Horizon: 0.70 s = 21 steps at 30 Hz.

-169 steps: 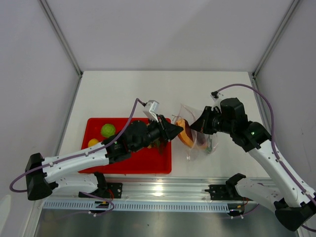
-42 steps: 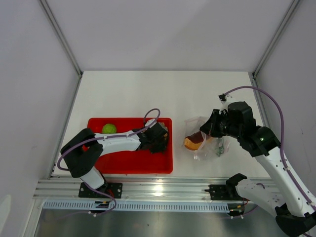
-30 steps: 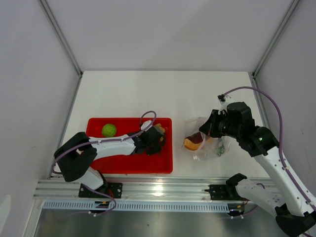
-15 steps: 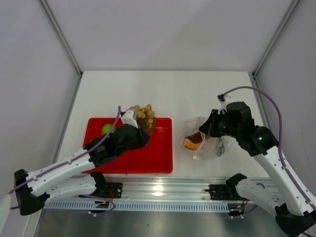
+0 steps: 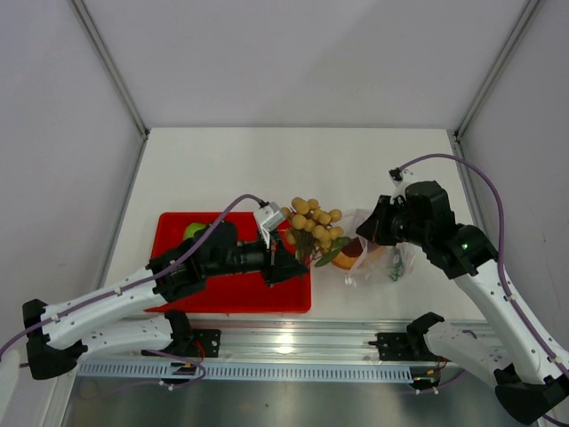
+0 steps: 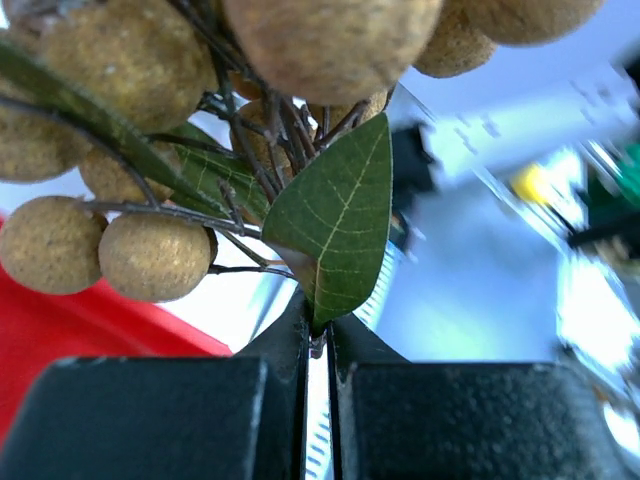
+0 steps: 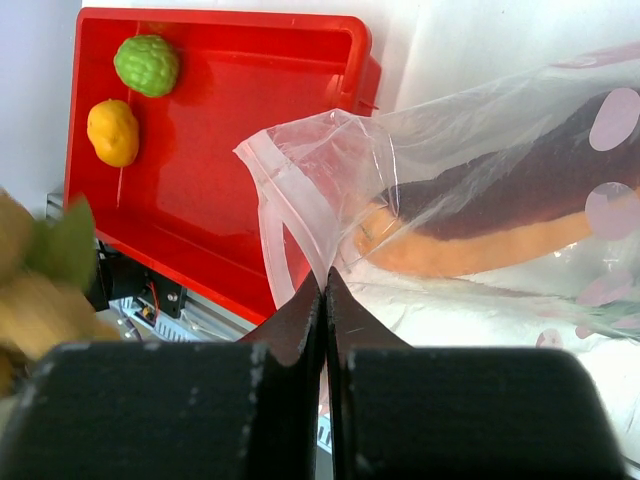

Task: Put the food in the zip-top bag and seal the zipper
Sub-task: Place the fake fruit in the zipper food storage bag.

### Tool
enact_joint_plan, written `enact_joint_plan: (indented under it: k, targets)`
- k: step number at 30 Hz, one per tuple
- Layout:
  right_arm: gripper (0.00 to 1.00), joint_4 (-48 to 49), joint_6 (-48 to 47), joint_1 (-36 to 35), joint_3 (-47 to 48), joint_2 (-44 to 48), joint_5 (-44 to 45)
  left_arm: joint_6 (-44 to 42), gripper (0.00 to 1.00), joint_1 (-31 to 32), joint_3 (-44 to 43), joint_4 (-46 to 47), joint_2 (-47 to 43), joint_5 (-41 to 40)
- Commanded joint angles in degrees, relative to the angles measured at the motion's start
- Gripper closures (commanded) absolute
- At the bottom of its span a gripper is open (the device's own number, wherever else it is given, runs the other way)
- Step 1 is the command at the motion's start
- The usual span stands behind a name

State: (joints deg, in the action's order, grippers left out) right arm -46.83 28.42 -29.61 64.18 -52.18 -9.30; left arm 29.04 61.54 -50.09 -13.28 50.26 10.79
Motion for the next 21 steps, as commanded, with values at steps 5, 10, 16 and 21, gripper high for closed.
enact_joint_plan:
  k: [5,10,16,21]
  targets:
    - [1.0,2.5,0.2,0.2,1.6,-0.1,-0.5,-2.1,0.99,1.3,-1.1,5.2,2.7,12.6]
    - [1.0,4.2,2.3,0.2,1.7,-0.1,-4.8,-2.2,1.0,2.0,1.6,7.7,5.1,7.0]
    - [1.0,7.3,6.5,0.1,0.8,-0.1,-10.7,-4.4,0.99,4.6,2.7,7.9,8.0,-8.6]
    - [1.0,7.1,7.3,0.2,1.1,0.2,-11.4,-7.1,0.99,5.8,2.7,7.4,10.2,-18.0]
